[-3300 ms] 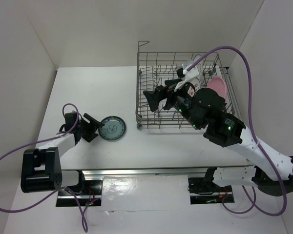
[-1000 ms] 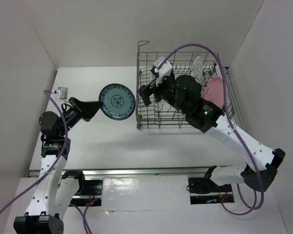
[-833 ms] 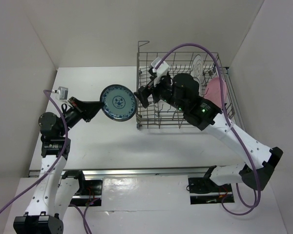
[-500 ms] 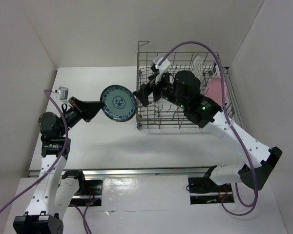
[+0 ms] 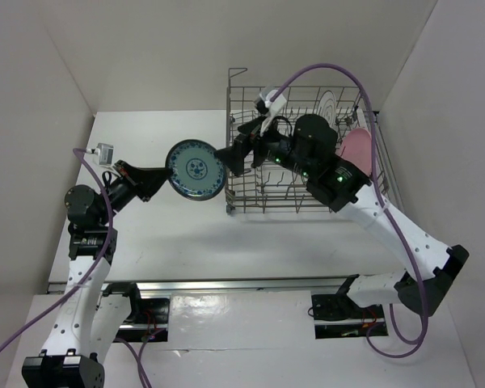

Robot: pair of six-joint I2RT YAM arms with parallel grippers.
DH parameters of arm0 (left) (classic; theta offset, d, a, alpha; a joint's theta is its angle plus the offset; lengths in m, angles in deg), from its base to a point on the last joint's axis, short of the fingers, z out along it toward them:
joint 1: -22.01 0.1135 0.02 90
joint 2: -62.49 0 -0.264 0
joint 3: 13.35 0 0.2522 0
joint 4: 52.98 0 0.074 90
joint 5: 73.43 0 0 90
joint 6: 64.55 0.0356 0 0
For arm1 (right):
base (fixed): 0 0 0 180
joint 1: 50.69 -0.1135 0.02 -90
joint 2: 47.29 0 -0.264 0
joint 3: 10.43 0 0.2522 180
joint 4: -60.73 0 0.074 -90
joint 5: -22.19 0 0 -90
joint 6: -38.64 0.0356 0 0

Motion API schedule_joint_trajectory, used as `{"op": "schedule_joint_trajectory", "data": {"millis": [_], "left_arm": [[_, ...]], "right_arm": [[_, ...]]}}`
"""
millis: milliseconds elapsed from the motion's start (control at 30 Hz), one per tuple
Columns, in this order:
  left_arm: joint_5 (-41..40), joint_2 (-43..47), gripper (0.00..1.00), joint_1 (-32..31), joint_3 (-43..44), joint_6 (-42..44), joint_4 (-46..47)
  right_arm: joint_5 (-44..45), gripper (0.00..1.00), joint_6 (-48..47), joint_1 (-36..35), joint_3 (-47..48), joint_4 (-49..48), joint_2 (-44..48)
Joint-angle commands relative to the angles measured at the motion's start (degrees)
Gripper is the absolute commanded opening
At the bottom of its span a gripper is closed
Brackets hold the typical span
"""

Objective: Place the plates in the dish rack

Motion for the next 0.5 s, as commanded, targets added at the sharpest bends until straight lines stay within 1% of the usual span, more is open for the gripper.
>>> {"op": "schedule_joint_trajectory", "data": {"millis": [0, 233, 300, 333, 367, 433, 467], "left_arm": [[-0.4, 0.4, 0.00, -0.2, 0.7, -0.2, 3.3], [0.2, 0.4, 0.00, -0.2, 0.7, -0.2, 3.8], [0.2, 0.4, 0.00, -0.2, 0.7, -0.2, 3.8], [0.2, 0.4, 0.00, -0.2, 0.7, -0.8, 4.3], [0.2, 0.4, 0.00, -0.2, 0.7, -0.8, 4.3], [0.2, 0.4, 0.00, -0.2, 0.2, -0.8, 4.3], [0.2, 0.4, 0.00, -0.2, 0.2, -0.8, 4.3]], "right_arm": [[-4.8, 1.00, 1.3, -1.0, 0.9, 0.8, -2.5], [-3.7, 1.00, 2.4, -3.4, -1.3, -0.9, -4.2], [-3.7, 0.95, 2.4, -3.4, -1.3, -0.9, -5.4], [-4.3, 0.88, 3.0, -3.4, -1.3, -0.9, -5.4], [-4.3, 0.76, 3.0, -3.4, -1.3, -0.9, -5.9], [-5.4, 0.59, 3.5, -3.9, -1.3, -1.6, -6.4], [-5.4, 0.47, 3.5, -3.9, -1.3, -1.6, -6.4]]}}
